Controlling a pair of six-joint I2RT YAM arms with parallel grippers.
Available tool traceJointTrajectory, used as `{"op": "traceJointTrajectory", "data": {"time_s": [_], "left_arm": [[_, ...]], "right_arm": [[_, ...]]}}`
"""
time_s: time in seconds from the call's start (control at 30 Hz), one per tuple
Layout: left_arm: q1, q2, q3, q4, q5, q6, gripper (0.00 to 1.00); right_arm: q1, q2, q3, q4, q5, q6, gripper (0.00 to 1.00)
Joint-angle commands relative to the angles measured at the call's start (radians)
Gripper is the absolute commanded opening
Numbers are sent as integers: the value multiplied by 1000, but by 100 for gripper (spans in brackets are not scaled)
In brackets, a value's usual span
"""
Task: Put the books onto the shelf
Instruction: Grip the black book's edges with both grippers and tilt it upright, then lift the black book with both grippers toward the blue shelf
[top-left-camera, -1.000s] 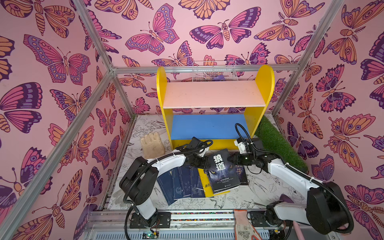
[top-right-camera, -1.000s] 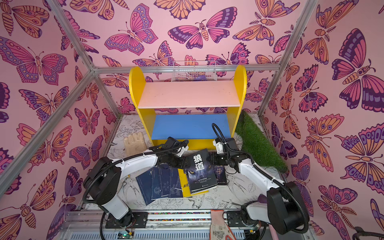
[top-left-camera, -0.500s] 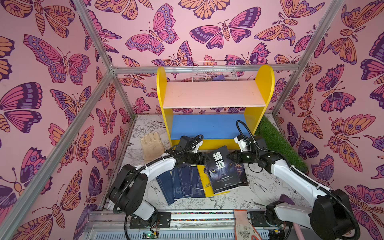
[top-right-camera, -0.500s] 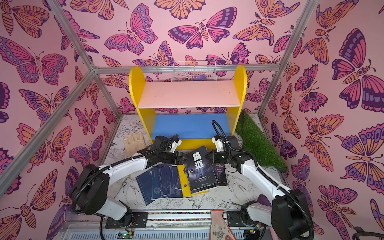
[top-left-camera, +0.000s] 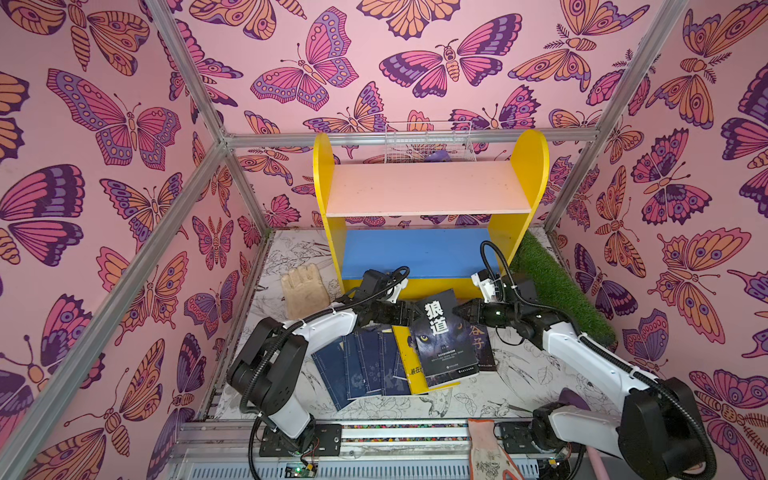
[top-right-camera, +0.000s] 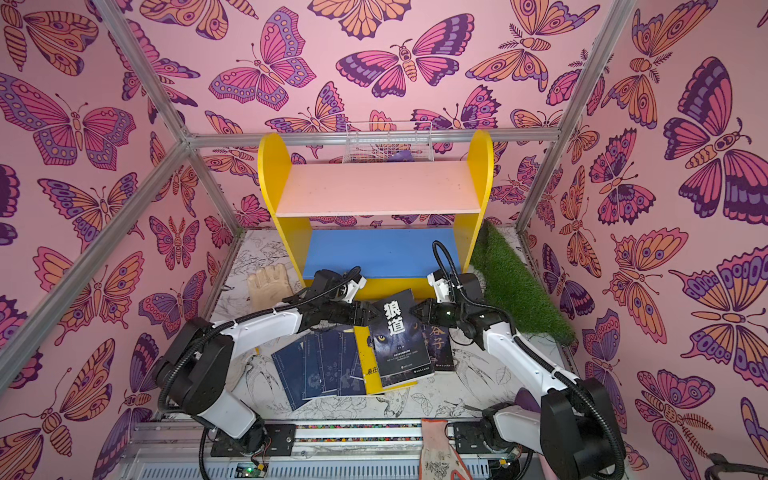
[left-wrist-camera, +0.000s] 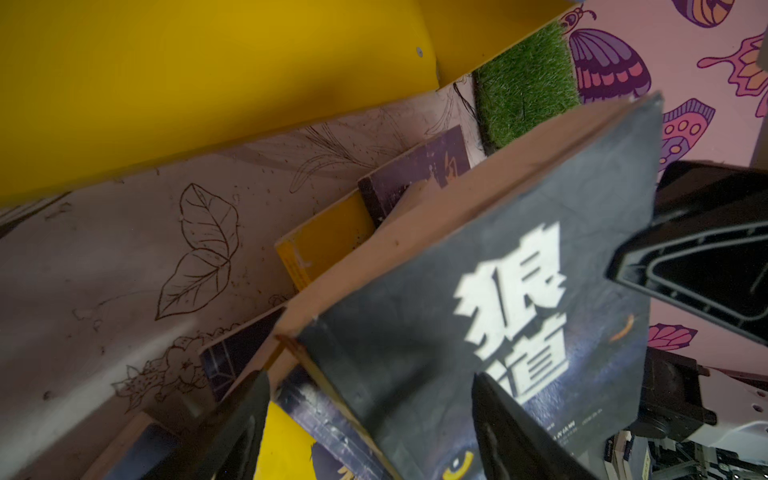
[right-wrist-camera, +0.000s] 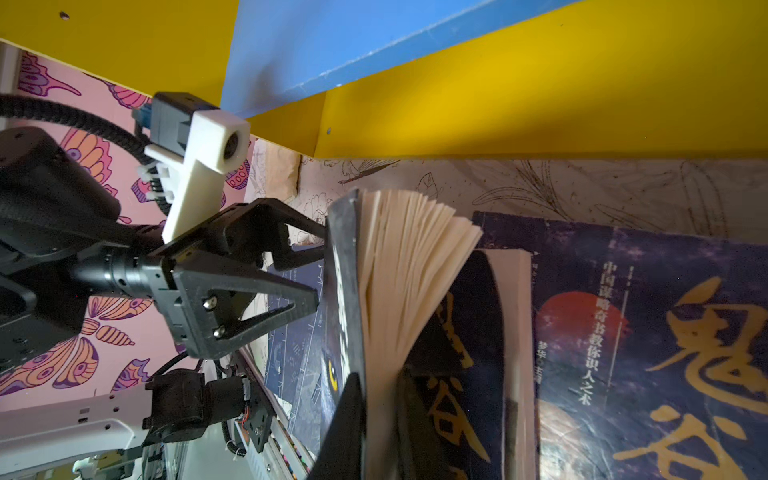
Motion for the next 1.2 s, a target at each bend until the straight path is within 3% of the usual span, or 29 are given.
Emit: {"op": "traceJointTrajectory", "data": {"time_s": [0.0,0.27,0.4,0.5,0.57,0.7,0.93,1.03,1.07,1.17], "left_arm": [[6,12,16,30,39,16,76],[6,-15,-17,100,112,-5,66],[6,-57,-59,183,185,-45,54],[6,-92,-86,199,201,-58,39],[4,-122,-104,202,196,-71,23],[-14,-210,-150,211,126,-101,0],[-78,-416,-192,212,-17,-142,0],[-104,-489,-186,215,-46,-154,0],[-116,-516,-180,214,-58,-152,0],[-127,-568,-159,224,-59,-159,0]], "right_arm": [[-7,-4,0,140,-86,66,0],[-36,0,-13,256,-158,158,0],[-41,7,-10,250,-167,160,0],[-47,16,-7,240,-164,161,0],[-49,20,-9,240,-157,163,0],[-48,28,1,205,-155,130,0],[-47,-1,49,123,-149,79,2],[-46,-41,76,93,-126,64,30],[-46,-62,86,77,-107,54,45],[-46,-109,102,41,-35,32,64]]}}
